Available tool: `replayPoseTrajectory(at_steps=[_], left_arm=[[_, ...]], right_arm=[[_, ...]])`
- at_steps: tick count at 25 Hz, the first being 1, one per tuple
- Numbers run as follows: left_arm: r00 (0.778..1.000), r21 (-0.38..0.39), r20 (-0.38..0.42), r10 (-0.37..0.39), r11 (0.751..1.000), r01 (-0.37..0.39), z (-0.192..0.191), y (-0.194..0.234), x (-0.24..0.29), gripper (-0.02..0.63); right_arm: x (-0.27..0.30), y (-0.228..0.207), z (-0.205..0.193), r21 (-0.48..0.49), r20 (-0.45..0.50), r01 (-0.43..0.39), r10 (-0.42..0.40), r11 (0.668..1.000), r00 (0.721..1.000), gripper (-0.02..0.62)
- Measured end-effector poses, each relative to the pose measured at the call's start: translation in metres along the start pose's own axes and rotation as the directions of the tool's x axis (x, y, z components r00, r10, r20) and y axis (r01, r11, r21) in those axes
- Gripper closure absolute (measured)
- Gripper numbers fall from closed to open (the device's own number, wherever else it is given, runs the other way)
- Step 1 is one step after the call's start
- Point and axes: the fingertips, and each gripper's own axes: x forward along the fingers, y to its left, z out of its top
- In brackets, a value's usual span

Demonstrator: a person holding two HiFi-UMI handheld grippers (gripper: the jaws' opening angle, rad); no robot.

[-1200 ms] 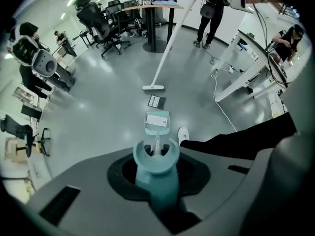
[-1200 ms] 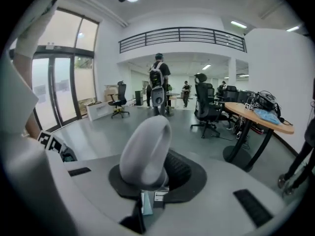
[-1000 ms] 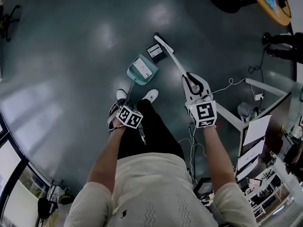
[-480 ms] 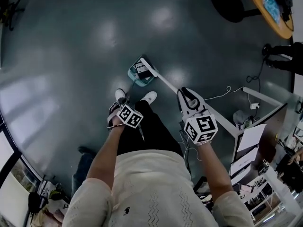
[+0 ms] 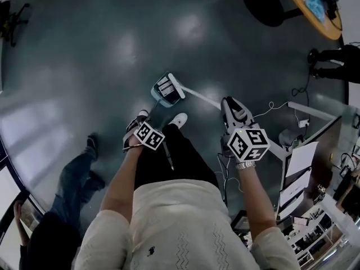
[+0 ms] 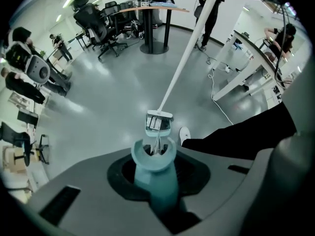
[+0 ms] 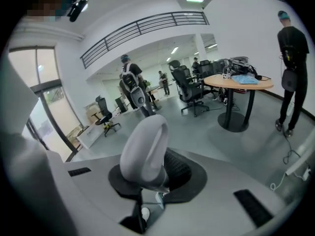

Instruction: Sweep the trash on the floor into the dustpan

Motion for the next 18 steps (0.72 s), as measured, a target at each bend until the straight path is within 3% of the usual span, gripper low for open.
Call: replayPoseTrajectory(at_steps=[9,14,18], left_arm=[[0.998,0.182,0.043,-0.035,0.983,0.026,-0.009,0.070,-0.017,0.515],[0.997,0.357,0.046,-0.054,0.933,0.035,-0.005,0.112,-0.025,0.515],[0.998,0.441,0.024,-0.059,0.896,0.042,-0.014,0.155,-0.032,0.515]], right_arm=[[-0.030,0.008,0.047,0.094,0.094,0.151,-0.160,0.984,0.983,0.531],[-0.047,0.021,0.027,0.190,0.103,0.298,-0.321,0.935,0.941,0.531],[-0.034,0.041,-0.012,0.221,0.068,0.389,-0.411,0.895,0.909,0.531]])
